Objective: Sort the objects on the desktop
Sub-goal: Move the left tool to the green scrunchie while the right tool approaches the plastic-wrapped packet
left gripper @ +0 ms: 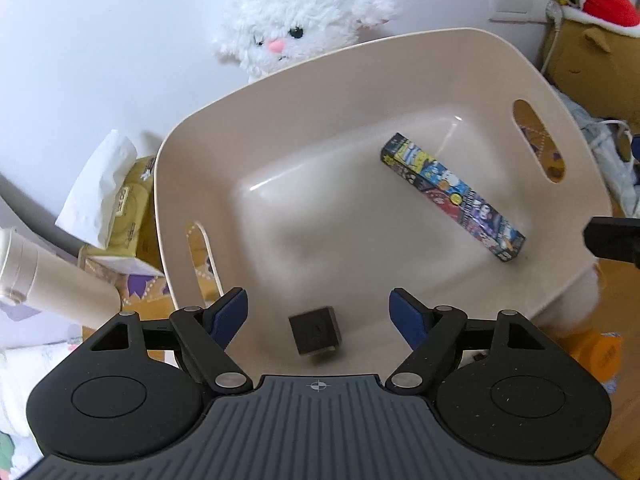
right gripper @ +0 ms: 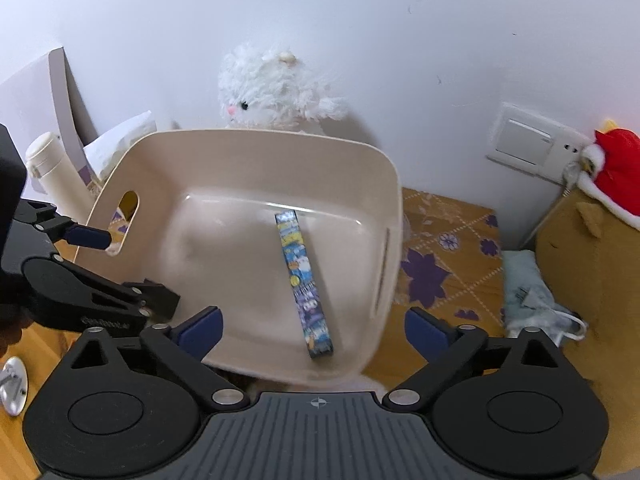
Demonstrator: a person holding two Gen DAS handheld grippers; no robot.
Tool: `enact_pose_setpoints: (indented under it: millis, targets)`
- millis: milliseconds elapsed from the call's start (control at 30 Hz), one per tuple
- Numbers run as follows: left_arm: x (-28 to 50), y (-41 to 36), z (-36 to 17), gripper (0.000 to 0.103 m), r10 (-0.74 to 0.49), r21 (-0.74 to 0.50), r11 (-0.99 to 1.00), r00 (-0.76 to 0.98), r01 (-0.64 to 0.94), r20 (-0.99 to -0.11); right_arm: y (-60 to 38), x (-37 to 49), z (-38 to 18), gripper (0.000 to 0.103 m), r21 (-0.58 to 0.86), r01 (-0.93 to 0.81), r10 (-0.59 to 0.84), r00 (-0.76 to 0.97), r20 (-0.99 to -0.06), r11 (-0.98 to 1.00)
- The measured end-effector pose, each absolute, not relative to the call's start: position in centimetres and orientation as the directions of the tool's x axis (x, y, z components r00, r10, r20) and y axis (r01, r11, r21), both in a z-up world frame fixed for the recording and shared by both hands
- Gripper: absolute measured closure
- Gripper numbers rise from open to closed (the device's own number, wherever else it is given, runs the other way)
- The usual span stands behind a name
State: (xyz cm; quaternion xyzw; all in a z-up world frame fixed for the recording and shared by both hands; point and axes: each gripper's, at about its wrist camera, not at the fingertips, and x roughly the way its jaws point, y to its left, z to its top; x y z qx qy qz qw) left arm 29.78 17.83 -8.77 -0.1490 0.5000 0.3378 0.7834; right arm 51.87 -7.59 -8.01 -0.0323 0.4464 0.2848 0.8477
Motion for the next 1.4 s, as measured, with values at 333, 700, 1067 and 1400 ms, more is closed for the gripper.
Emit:
enact_pose_setpoints:
  millis: [333,700,1067,1400]
  targets:
    - [26.9,15.0,-6.9,0.023,0.378,0.052,0.695,0.303,-0.717,-0.875,-11.1,47.8,-9.1,0.0,0.197,-0.527,0.453,0.415,-0.789,0.826]
    - [24.1,10.6,-4.5,0.023,0.383,0.021,0.702,0.353,-0.712,-0.854,-14.1,43.7,-9.6,0.0,0.216,-0.542,0.464,0.377,-0.801,0.812]
    - [21.7,4.1,-6.1,0.022,0.31,0.013,0.775,0.362,-0.632,-0.879,-14.5,38.4,-11.2,0.0,0.25,-0.573,0.481,0.295,-0.826,0.781]
    - [19.6,0.0,-9.3,0.022,0.194,-0.029,0.809,0.315,-0.587,-0.929,-14.9,36.3,-13.2,0.0,0.245,-0.587,0.45,0.232,-0.862,0.771]
